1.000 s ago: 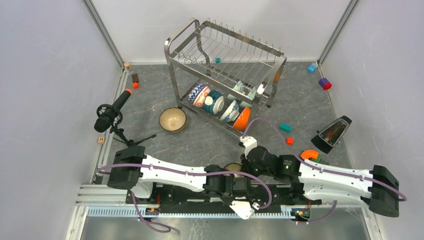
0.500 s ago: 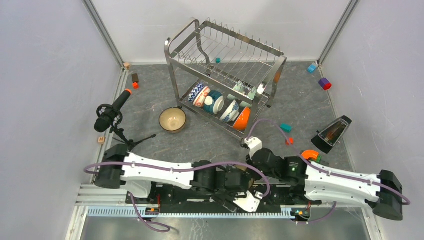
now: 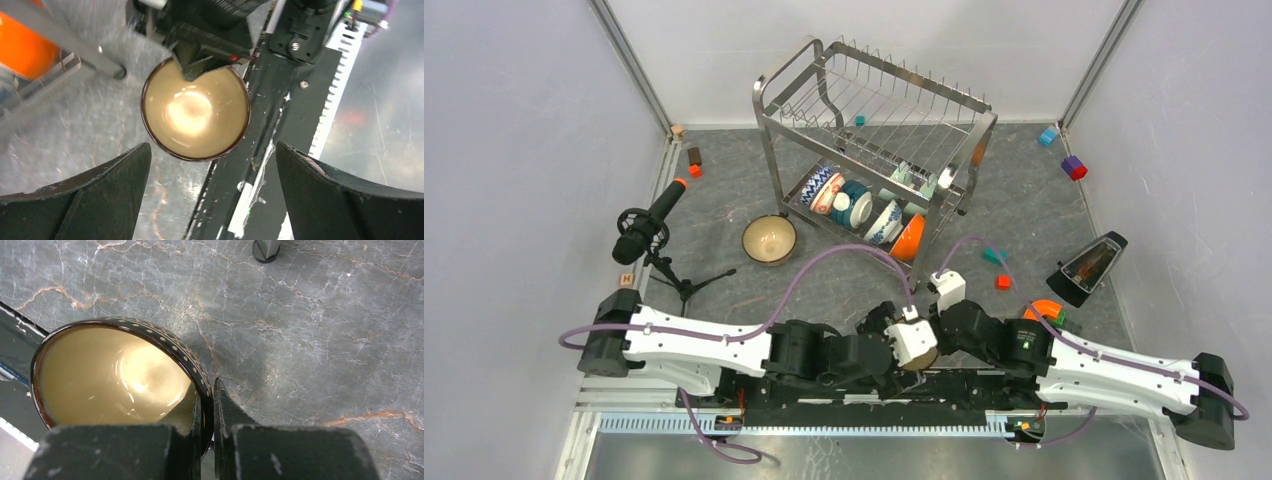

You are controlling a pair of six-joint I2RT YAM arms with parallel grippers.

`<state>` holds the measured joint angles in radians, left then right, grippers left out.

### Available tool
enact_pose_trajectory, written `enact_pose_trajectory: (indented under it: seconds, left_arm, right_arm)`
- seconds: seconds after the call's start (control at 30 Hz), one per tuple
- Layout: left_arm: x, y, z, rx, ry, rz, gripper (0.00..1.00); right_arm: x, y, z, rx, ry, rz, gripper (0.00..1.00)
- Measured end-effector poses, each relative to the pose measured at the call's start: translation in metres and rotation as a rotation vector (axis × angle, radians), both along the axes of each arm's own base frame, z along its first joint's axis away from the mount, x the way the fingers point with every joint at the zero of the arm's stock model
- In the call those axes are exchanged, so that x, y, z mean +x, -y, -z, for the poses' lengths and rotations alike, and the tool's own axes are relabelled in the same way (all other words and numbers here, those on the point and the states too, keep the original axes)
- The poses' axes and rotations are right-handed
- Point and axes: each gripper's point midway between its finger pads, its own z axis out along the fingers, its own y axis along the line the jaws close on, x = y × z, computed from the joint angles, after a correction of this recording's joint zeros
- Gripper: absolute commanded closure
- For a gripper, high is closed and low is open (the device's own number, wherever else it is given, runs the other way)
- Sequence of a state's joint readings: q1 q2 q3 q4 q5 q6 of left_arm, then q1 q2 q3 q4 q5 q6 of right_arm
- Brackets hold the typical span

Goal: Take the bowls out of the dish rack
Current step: Pick up the bowl from the dish rack.

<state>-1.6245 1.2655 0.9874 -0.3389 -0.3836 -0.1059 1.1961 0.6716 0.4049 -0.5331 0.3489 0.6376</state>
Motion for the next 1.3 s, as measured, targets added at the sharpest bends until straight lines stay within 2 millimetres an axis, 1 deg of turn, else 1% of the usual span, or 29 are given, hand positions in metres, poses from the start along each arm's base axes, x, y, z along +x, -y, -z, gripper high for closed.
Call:
enact_pose_trajectory:
  seconds: [0.1,0.17,0.3,0.33,0.37,0.47,0.63,0.73,0.83,0.93,1.07,1.2,1.3]
  left_arm:
    - [0.007,0.001,0.023,-0.042,-0.123,-0.183,0.07]
    - [0.013,0.005,0.031,-0.083,-0.197,-0.299,0.11]
    - [0.027,0.008,0.032,-0.191,-0.309,-0.509,0.28]
    - [0.031,0.008,0.033,-0.214,-0.33,-0.558,0.31]
    - [0.035,0.008,0.033,-0.235,-0.353,-0.611,0.33]
    - [0.046,0.006,0.039,-0.277,-0.41,-0.751,0.33]
    - [0.058,-0.008,0.058,-0.28,-0.443,-0.93,0.35]
    - [0.063,-0.013,0.067,-0.264,-0.441,-1.001,0.38]
    - [0.065,-0.016,0.07,-0.254,-0.435,-1.041,0.4]
    - [0.065,-0.018,0.075,-0.243,-0.434,-1.06,0.47]
    - [0.065,-0.02,0.084,-0.21,-0.42,-1.07,0.51]
    - [0.064,-0.021,0.094,-0.179,-0.408,-1.075,0.59]
    - [0.063,-0.02,0.098,-0.163,-0.408,-1.075,0.63]
  right_arm:
    - [0.002,0.002,0.0,0.02,0.008,0.028,1.0]
    - [0.003,0.004,0.003,0.026,0.009,0.047,1.0]
    - [0.004,0.008,0.009,0.023,0.004,0.076,1.0]
    - [0.004,0.008,0.009,0.024,0.003,0.081,1.0]
    - [0.005,0.008,0.009,0.028,0.002,0.087,1.0]
    - [0.005,0.007,0.01,0.034,-0.006,0.1,1.0]
    - [0.004,0.007,0.01,0.038,-0.016,0.111,1.0]
    - [0.004,0.007,0.01,0.042,-0.019,0.115,1.0]
    - [0.004,0.006,0.01,0.045,-0.021,0.117,1.0]
    - [0.004,0.006,0.009,0.048,-0.021,0.118,1.0]
    - [0.004,0.005,0.008,0.053,-0.023,0.122,1.0]
    - [0.004,0.005,0.009,0.047,-0.026,0.122,1.0]
    - [0.004,0.005,0.011,0.04,-0.03,0.121,1.0]
